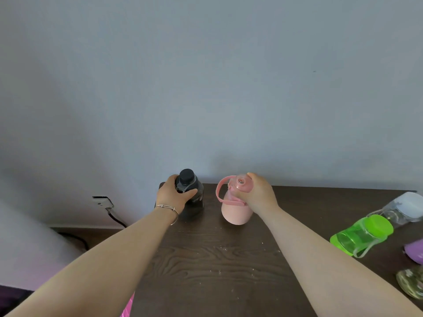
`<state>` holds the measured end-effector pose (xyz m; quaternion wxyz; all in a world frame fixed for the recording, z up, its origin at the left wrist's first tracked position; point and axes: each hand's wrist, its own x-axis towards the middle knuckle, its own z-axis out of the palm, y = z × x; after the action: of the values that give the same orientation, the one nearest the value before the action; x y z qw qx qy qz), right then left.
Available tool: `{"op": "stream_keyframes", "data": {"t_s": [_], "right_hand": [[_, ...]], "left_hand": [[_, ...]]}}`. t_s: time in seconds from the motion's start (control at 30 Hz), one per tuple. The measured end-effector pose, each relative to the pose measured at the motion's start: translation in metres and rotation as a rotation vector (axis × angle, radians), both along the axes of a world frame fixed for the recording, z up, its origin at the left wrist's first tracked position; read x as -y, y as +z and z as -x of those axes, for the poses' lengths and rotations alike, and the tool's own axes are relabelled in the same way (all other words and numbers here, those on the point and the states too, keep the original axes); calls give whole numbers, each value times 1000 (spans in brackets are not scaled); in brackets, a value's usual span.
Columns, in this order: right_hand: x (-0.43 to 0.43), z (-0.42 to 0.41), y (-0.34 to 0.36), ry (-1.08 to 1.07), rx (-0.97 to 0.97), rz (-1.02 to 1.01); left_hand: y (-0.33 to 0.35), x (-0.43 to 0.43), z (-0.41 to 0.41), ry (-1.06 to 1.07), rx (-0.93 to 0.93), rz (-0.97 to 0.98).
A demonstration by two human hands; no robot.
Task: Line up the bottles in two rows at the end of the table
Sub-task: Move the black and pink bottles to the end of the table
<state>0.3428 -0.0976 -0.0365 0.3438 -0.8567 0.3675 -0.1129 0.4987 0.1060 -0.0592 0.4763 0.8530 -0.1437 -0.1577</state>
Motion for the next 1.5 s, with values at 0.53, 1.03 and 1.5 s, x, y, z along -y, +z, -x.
{"op": "stream_keyframes", "data": {"t_s": [0.53,1.03,1.5], "right_hand": [[19,-59,-35,12,-35,-17],[20,-57,-28,115,-207,99],[-20,9,-5,334,-374,689]], "left_hand": [[-18,30,-43,-18,11,-33],[-13,28,-42,-157,110,-268],[13,-3,22,-465,693,-807]]}}
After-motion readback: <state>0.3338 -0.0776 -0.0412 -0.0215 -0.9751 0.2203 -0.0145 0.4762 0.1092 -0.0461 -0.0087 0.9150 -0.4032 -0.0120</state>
